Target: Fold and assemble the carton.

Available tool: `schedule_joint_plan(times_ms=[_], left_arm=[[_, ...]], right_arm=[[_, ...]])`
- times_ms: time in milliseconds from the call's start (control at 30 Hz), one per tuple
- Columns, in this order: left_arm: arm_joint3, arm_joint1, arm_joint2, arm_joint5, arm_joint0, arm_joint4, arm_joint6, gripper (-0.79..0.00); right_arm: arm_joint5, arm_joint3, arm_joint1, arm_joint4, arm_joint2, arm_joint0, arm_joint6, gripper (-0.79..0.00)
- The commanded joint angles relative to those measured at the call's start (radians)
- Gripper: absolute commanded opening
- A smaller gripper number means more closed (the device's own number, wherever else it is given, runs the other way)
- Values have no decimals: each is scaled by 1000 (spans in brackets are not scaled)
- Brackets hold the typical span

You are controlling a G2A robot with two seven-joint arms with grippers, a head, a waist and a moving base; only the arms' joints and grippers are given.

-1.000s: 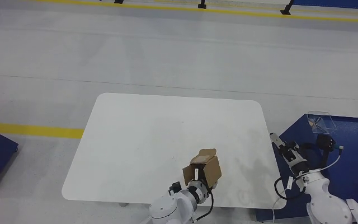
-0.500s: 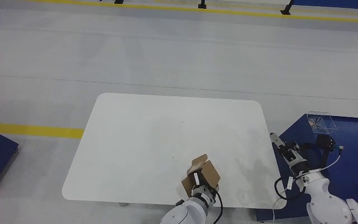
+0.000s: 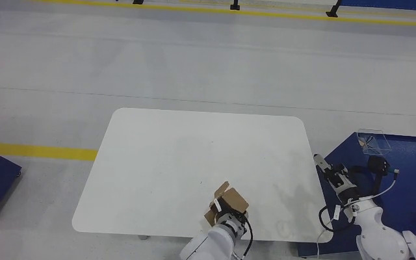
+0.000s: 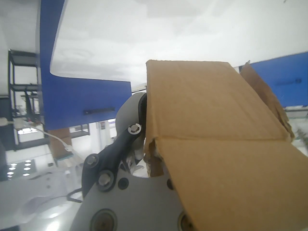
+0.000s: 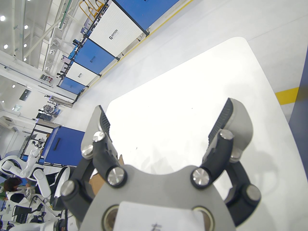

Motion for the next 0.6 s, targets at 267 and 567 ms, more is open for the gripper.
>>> schedule_joint_plan(times_ms=[267, 567], left_arm=[[70, -70, -47, -466, -107, -355, 165, -785], [214, -126, 32, -748, -155, -307, 128, -785]], right_arm=[[0, 0, 0, 0, 0, 0, 0, 0], [0, 0, 0, 0, 0, 0, 0, 0]])
